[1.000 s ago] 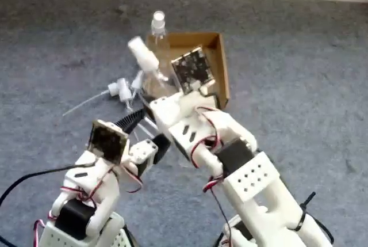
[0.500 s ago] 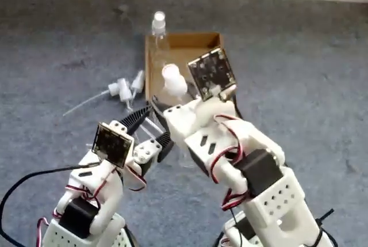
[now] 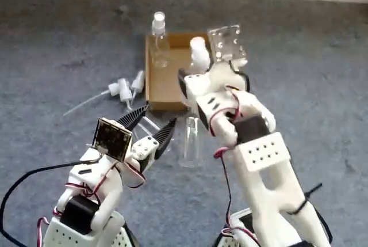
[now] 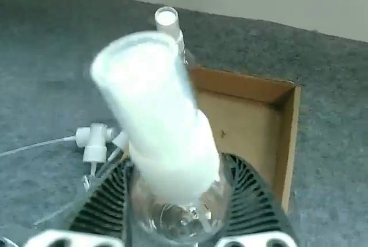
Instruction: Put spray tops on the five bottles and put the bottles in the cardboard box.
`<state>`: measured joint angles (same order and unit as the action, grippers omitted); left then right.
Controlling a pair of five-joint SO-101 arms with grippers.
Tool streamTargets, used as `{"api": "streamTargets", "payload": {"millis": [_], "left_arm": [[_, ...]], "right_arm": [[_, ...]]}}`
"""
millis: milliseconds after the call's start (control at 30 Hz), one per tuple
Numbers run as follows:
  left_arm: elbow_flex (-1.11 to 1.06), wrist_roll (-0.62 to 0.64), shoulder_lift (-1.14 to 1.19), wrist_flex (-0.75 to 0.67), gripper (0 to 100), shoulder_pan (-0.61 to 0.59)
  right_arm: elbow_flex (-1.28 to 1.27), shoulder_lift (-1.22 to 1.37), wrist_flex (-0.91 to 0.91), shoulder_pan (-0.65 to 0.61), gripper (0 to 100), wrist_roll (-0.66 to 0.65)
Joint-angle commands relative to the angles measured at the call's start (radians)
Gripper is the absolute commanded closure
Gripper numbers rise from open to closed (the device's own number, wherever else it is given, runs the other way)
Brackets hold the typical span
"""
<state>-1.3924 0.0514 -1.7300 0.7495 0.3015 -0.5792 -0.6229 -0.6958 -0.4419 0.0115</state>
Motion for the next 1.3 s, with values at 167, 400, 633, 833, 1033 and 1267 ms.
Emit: {"api": "streamTargets", "payload": {"millis": [167, 400, 633, 833, 1033, 1267], "left_arm": [[0.074, 0.106, -0.002, -0.051, 82, -0.305], [0.074, 0.161, -0.01, -0.052, 82, -0.34], [0.079, 0.157, -0.012, -0.052, 82, -0.26], [0.076, 0.153, -0.012, -0.057, 82, -0.202], [0.074, 0.153, -0.008, -0.057, 82, -0.197], [0.073, 0.16, -0.01, -0.054, 82, -0.38]], "right_arm": [[-0.13, -0.045, 0.033, -0.242, 99.4, -0.345], [-0.223, -0.17, 0.028, -0.306, 99.4, -0.35], [-0.245, -0.133, 0.033, -0.309, 99.4, -0.35], [-0.24, -0.111, 0.033, -0.309, 99.4, -0.35], [-0.243, -0.114, 0.033, -0.308, 99.4, -0.348], [-0.206, -0.114, 0.028, -0.185, 99.4, -0.275]]}}
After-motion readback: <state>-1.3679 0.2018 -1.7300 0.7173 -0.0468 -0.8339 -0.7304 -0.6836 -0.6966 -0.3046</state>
